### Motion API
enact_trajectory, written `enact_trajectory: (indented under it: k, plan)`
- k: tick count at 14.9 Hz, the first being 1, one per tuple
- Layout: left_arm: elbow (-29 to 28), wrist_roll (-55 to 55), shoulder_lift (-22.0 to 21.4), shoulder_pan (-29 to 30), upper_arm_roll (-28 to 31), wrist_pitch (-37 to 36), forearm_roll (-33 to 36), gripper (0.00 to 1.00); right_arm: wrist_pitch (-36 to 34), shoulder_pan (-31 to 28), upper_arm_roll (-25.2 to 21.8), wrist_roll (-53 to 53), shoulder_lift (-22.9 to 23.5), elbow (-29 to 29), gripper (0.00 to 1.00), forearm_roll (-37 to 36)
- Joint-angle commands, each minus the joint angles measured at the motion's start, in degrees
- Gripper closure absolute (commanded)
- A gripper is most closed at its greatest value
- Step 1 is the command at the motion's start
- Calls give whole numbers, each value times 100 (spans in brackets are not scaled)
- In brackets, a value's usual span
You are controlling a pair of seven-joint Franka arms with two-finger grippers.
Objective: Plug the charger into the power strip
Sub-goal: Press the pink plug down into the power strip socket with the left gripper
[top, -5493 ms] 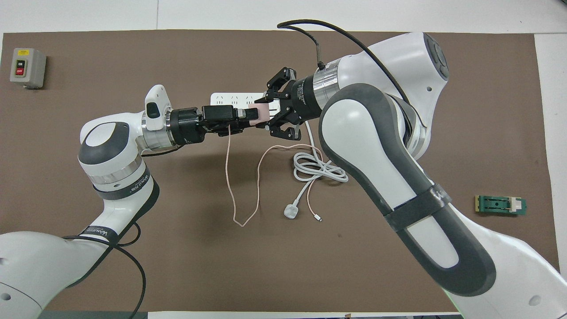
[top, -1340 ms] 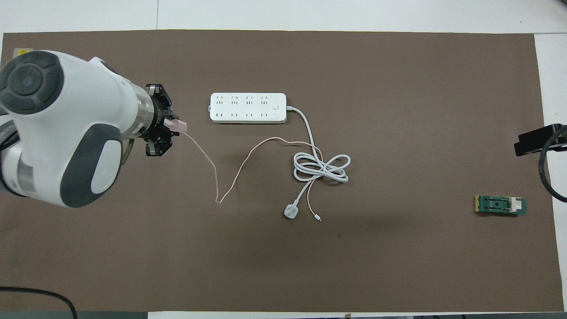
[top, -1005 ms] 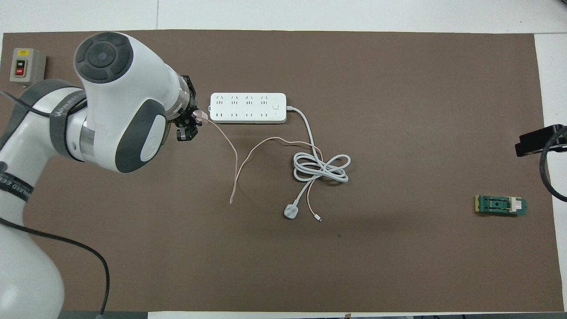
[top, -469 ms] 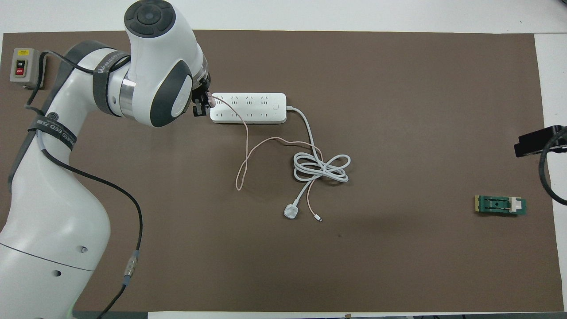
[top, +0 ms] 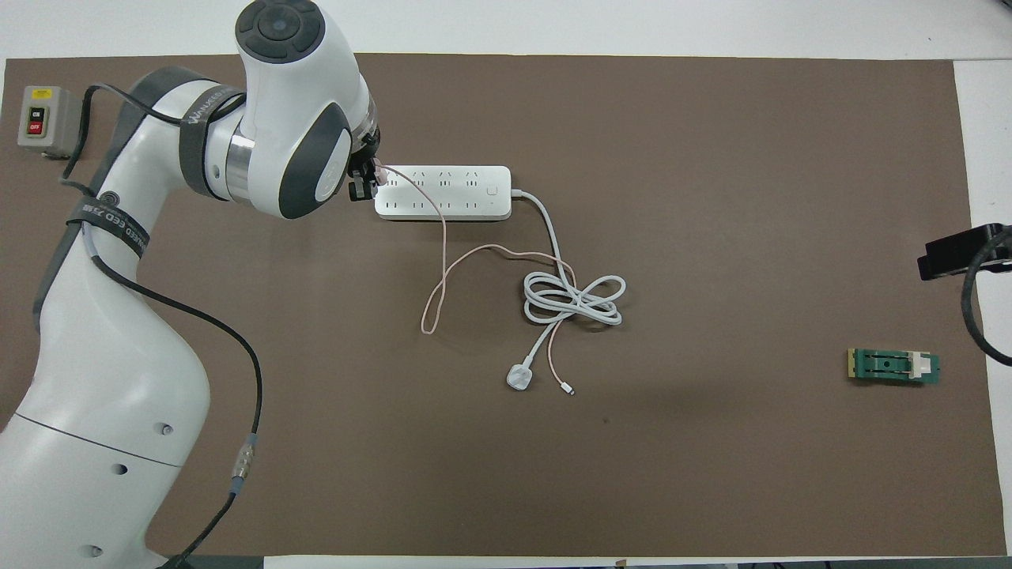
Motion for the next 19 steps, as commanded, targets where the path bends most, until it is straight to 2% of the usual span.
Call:
enact_trajectory:
  k: [1,9,19]
  plan:
    - [69,-101,85,-95,47,112,147,100,97,-74,66,25,-123,-156,0,0]
    - [-783,-101,-178,-235,38,570,129,100,89,-74,74,87,-123,-147,0,9]
    - [-941,74,-240,-156,38,596,138,100,89,-65,66,87,-132,-147,0,1]
